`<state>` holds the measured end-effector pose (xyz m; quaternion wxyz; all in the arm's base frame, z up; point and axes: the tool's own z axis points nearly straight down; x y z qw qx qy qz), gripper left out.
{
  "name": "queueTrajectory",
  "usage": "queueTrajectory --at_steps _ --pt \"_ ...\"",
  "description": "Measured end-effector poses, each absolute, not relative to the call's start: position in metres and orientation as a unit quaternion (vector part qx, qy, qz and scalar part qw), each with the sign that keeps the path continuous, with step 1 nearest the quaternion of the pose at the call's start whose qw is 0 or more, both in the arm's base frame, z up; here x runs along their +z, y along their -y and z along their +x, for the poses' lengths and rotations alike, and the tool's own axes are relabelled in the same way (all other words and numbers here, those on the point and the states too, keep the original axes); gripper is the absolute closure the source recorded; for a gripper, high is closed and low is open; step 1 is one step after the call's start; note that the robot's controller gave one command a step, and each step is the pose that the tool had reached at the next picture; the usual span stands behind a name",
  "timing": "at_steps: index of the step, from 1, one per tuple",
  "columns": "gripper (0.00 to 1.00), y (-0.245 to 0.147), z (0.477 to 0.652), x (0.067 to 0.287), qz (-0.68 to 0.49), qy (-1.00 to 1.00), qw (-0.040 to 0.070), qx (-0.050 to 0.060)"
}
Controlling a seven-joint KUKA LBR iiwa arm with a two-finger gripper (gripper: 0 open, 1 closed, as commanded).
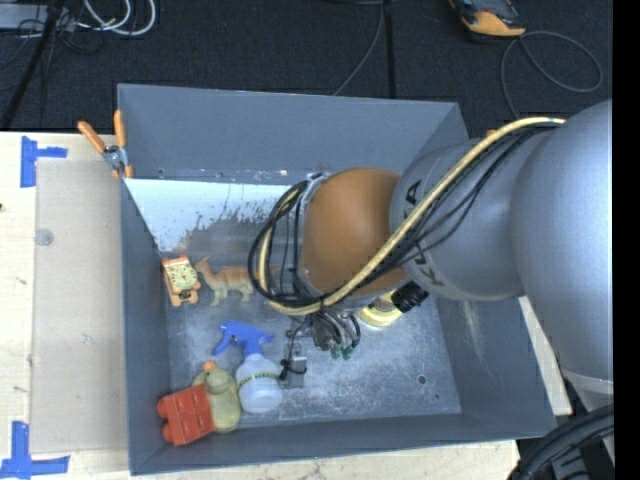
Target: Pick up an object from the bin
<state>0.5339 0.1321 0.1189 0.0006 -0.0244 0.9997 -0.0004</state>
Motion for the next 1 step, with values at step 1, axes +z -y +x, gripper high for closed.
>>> queueTrajectory --at_steps 1 --pt "0.0 -0.16 0.5317 0.0837 -0.06 -0.998 -0.002 -0.002"
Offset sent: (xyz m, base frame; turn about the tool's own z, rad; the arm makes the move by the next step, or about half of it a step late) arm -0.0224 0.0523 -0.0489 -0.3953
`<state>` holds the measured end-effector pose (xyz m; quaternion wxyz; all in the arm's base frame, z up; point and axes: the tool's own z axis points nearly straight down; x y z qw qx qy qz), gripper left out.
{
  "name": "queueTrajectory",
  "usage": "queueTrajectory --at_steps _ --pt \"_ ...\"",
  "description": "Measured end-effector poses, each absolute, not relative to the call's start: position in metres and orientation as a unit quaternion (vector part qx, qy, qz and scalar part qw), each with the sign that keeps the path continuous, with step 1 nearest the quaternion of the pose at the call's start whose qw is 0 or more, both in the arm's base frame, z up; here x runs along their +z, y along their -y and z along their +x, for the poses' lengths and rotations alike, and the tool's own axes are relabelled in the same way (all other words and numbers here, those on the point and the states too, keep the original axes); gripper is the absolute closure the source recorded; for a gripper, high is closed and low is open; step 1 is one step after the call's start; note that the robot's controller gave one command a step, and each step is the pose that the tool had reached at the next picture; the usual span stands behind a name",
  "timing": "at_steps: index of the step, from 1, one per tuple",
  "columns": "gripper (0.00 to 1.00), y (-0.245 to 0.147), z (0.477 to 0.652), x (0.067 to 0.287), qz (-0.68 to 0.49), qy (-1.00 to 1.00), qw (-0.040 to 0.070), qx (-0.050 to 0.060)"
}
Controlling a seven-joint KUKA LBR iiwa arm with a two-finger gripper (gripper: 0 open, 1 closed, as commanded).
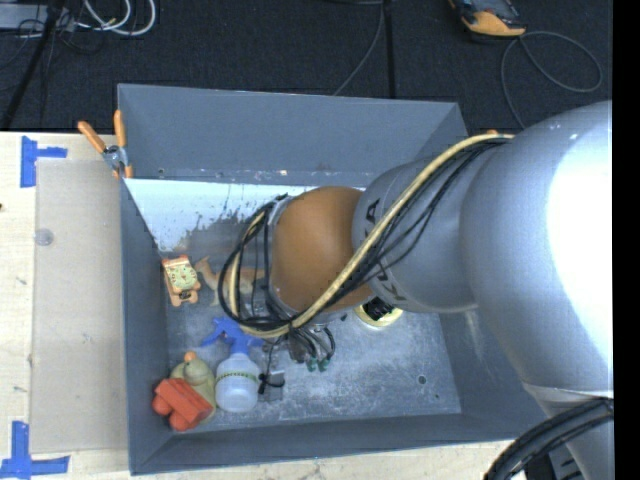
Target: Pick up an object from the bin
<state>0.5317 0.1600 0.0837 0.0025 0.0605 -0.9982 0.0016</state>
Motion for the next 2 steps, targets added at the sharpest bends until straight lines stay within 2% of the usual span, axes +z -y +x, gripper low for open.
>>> queueTrajectory --at_steps 1,2 --pt "0.0 -0.173 0.524 0.07 0.143 0.99 -0.001 0.003" --pt "1.0 -0.193 0.492 0.075 0.343 0.939 0.004 0.001"
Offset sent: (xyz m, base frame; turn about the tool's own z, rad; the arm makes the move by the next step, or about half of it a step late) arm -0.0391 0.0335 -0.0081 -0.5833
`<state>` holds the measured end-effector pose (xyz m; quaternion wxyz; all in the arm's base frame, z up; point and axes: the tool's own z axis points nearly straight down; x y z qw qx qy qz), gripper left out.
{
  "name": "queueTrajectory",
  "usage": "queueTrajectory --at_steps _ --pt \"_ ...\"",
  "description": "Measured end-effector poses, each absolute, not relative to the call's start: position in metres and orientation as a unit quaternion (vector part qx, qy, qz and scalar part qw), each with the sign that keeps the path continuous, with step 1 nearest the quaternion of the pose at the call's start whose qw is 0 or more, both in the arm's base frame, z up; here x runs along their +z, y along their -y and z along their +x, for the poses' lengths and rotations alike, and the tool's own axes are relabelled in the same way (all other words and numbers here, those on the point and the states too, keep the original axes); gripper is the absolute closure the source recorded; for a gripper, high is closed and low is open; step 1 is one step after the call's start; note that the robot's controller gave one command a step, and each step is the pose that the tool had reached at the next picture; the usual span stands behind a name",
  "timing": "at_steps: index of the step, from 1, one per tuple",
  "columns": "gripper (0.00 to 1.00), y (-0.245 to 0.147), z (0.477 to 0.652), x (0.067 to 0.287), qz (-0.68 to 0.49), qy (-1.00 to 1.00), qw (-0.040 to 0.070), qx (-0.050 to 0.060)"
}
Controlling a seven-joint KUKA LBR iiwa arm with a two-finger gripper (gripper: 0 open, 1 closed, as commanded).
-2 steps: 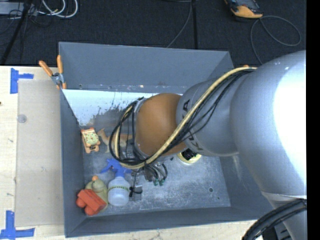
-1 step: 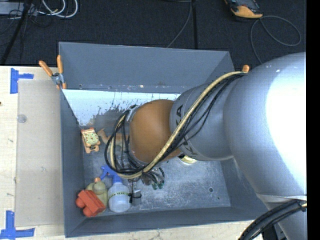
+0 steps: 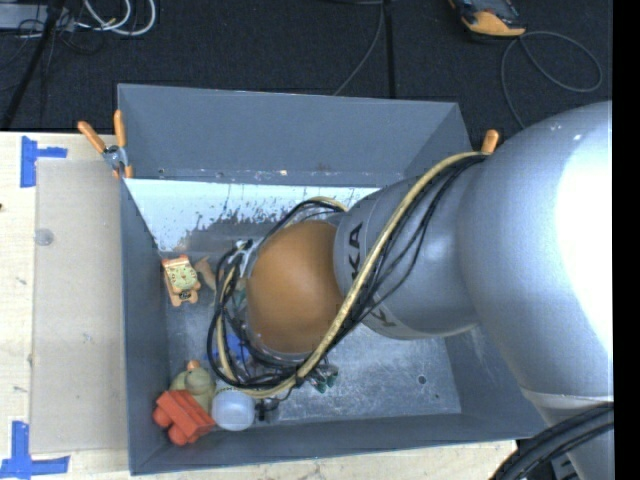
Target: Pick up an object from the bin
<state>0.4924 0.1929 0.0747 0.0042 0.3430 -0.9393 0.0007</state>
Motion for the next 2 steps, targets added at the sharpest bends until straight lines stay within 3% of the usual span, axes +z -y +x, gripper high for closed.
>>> queueTrajectory --at_steps 1,2 --pt "1.0 -0.193 0.492 0.075 0.342 0.94 0.004 0.001" --pt "1.0 -0.182 0.488 0.243 0.347 0.938 0.001 0.001"
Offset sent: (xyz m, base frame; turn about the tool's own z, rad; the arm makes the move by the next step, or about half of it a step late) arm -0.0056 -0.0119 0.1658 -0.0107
